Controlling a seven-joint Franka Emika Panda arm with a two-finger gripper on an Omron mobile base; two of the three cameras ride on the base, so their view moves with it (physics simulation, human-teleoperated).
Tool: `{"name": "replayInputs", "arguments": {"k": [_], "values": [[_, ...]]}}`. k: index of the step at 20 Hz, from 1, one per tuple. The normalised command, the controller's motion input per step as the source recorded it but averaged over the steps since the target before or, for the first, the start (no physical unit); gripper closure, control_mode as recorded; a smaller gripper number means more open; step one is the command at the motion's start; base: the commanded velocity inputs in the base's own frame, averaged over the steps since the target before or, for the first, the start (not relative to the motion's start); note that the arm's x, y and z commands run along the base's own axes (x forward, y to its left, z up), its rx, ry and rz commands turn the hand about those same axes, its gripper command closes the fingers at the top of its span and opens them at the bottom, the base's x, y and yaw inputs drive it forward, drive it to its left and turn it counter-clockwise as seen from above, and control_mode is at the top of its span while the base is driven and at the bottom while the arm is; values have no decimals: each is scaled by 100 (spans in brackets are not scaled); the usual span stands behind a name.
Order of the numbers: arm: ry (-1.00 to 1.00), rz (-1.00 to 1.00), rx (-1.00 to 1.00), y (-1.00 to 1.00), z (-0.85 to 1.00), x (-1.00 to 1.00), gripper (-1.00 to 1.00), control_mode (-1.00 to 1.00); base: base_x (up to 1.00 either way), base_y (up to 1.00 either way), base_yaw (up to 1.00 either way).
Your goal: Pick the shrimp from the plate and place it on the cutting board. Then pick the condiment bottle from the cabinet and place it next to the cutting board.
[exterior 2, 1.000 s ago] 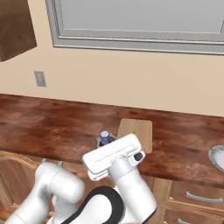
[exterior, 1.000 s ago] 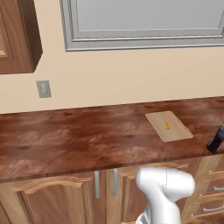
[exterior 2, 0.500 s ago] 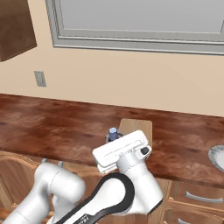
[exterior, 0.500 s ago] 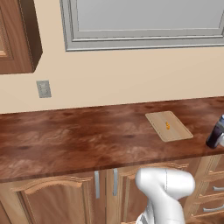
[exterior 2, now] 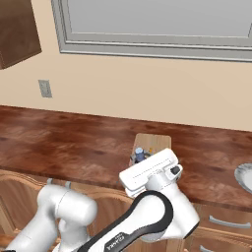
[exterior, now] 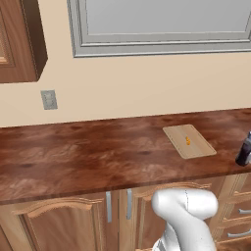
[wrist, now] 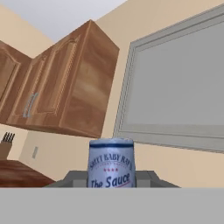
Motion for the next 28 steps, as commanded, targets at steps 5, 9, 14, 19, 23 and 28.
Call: {"name": "replayInputs", "arguments": {"k": [5, 9, 14, 19, 23, 28], "values": [[0, 0, -1, -4, -28, 21, 100, -100, 0, 0, 0], [0, 0, 0, 0, -26, 27, 100, -100, 0, 0, 0], [0, 0, 3, 0, -20, 25, 100, -100, 0, 0, 0], [0, 0, 0, -1, -18, 18, 100, -100, 0, 0, 0], [0, 0, 0, -13, -21, 16, 100, -100, 0, 0, 0], [0, 0, 0, -23, -23, 18, 100, -100, 0, 0, 0]]}}
